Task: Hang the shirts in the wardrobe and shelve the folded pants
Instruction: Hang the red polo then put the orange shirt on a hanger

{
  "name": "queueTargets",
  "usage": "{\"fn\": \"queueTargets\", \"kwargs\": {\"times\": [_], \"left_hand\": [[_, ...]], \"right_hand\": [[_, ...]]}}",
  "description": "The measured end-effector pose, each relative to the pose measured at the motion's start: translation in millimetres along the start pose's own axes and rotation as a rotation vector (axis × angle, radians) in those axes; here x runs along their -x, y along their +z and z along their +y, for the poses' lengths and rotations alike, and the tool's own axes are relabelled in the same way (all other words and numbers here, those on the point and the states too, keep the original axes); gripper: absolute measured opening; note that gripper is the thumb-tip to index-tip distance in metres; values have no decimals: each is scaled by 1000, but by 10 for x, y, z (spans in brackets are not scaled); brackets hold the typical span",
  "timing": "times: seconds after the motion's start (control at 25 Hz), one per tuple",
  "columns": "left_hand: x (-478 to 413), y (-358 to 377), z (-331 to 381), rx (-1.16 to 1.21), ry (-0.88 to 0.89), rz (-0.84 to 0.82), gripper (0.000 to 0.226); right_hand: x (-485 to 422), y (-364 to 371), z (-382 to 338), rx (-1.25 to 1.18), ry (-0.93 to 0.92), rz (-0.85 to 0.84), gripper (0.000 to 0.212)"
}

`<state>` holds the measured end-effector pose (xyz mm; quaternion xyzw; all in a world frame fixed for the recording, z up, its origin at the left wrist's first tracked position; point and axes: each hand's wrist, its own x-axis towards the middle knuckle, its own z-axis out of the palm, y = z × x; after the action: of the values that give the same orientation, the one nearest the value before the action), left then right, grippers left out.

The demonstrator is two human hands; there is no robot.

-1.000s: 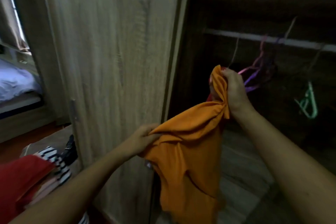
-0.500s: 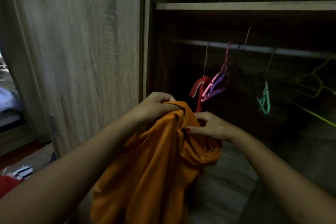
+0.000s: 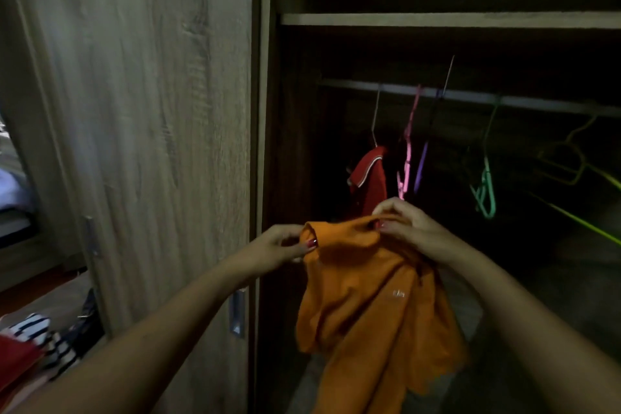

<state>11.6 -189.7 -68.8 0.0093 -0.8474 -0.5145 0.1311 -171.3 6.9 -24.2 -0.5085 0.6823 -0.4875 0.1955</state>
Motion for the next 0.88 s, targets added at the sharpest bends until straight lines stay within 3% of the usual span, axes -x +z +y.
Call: {"fn": "queueTargets", "kwargs": {"times": [0.08,0.2,0.32,0.44,0.52,0.6,0.68,0.8,0.88], "left_hand": [[-106,67,142,-1,12,8,21],[-199,200,214,11,37,-48,27],[-154,193,82,92,-6,-108,13],[-42,153,-131,41,-20,-242,13],[15,93,-194,73,-12,-162,18],[6,-5,-187,106,-15,-48,50],[-72,-21,-96,105,-6,-68,61],[-235,105,123,63,-7,-159,43],[-301,154,258,80,-5,-149,28]], "right_hand": [[28,41,88,134,26,-142,44],[60,145,102,194,-93,-134,14],[144,32,107,-186,-12,26,17],[204,-185,109,-599,21,217,23],[202,-348,116,-678,-29,350,26],[167,-446,168,-522,-41,387,27],[106,-470,207,-241,-72,377,30],[-123,-496,93,350,-250,532,15],[-363,-586,54,635,-295,699,20]]}}
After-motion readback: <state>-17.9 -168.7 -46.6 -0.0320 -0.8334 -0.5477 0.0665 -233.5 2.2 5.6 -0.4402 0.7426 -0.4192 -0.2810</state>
